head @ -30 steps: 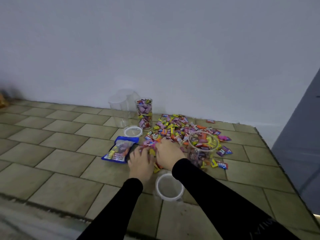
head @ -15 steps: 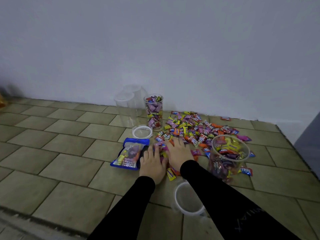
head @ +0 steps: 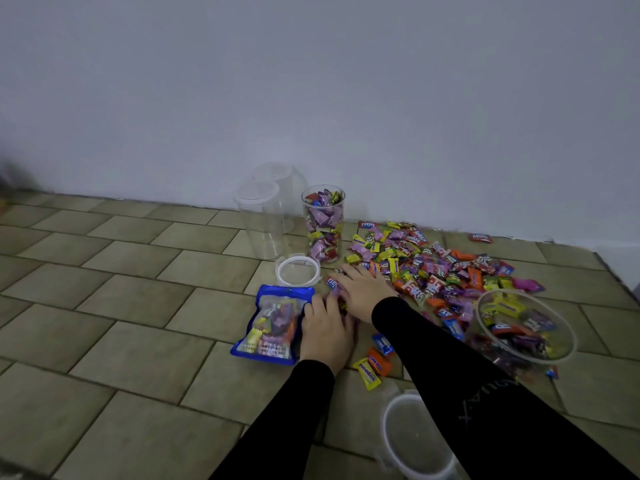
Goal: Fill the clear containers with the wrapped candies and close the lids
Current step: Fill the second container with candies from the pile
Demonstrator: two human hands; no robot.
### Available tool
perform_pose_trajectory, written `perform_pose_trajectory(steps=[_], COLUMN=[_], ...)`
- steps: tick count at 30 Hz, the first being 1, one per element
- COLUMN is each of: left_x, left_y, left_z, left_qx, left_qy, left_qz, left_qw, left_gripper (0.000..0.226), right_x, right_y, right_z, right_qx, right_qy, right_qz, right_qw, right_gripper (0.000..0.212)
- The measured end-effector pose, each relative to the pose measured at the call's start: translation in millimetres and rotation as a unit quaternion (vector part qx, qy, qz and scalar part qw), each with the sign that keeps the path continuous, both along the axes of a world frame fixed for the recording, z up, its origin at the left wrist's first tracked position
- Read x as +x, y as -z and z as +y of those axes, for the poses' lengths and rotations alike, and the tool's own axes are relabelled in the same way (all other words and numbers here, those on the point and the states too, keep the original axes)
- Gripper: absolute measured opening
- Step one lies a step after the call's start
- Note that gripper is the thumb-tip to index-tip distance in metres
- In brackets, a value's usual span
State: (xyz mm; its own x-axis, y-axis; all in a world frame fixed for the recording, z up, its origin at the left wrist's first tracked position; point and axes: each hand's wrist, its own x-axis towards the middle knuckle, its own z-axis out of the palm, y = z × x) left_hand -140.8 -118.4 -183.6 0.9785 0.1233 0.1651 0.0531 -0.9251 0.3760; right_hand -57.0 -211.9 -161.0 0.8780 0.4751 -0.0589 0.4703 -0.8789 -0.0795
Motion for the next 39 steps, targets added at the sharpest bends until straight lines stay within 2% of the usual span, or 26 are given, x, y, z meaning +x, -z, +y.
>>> perform_pose_trajectory(steps=[2, 4, 12, 15, 19, 24, 30, 35, 39], left_x=[2, 6, 19, 19, 17, 11, 6, 5, 2], left_y=[-1, -1, -3, -6, -9, -12, -21, -33, -46], left_z=[-1, 0, 0, -5, -9, -15, -23, -29, -40], left_qx=[0.01, 0.02, 0.078, 0.091, 0.081, 0.009, -0.098, -0.282, -0.362], left_qy=[0.0, 0.001, 0.007, 0.008, 0.008, 0.005, -0.018, -0.066, -0.093], left_qz=[-0.017, 0.0, 0.046, 0.049, 0.052, 0.064, 0.009, -0.023, -0.072], left_qw=[1.0, 1.0, 0.996, 0.995, 0.995, 0.998, 0.995, 0.957, 0.925], left_gripper=[0.049, 0.038, 0.031, 0.026, 0.023, 0.021, 0.02, 0.021, 0.016], right_x=[3, 5, 3, -2, -13, -27, -39, -51, -61], right_y=[-1, 0, -1, -5, -9, -18, -41, -70, -96], right_z=[1, 3, 1, -2, -5, -10, -20, -22, -30], right_qx=[-0.002, -0.003, 0.058, 0.077, 0.081, 0.098, 0.121, 0.144, 0.189], right_qy=[0.011, 0.031, 0.128, 0.13, 0.116, 0.133, 0.16, 0.157, 0.138], right_qz=[0.011, 0.01, 0.061, 0.05, 0.029, 0.004, -0.027, -0.064, -0.079], right_qw=[1.0, 0.999, 0.988, 0.987, 0.99, 0.986, 0.979, 0.975, 0.969], right_gripper=[0.049, 0.049, 0.033, 0.025, 0.032, 0.036, 0.036, 0.038, 0.036])
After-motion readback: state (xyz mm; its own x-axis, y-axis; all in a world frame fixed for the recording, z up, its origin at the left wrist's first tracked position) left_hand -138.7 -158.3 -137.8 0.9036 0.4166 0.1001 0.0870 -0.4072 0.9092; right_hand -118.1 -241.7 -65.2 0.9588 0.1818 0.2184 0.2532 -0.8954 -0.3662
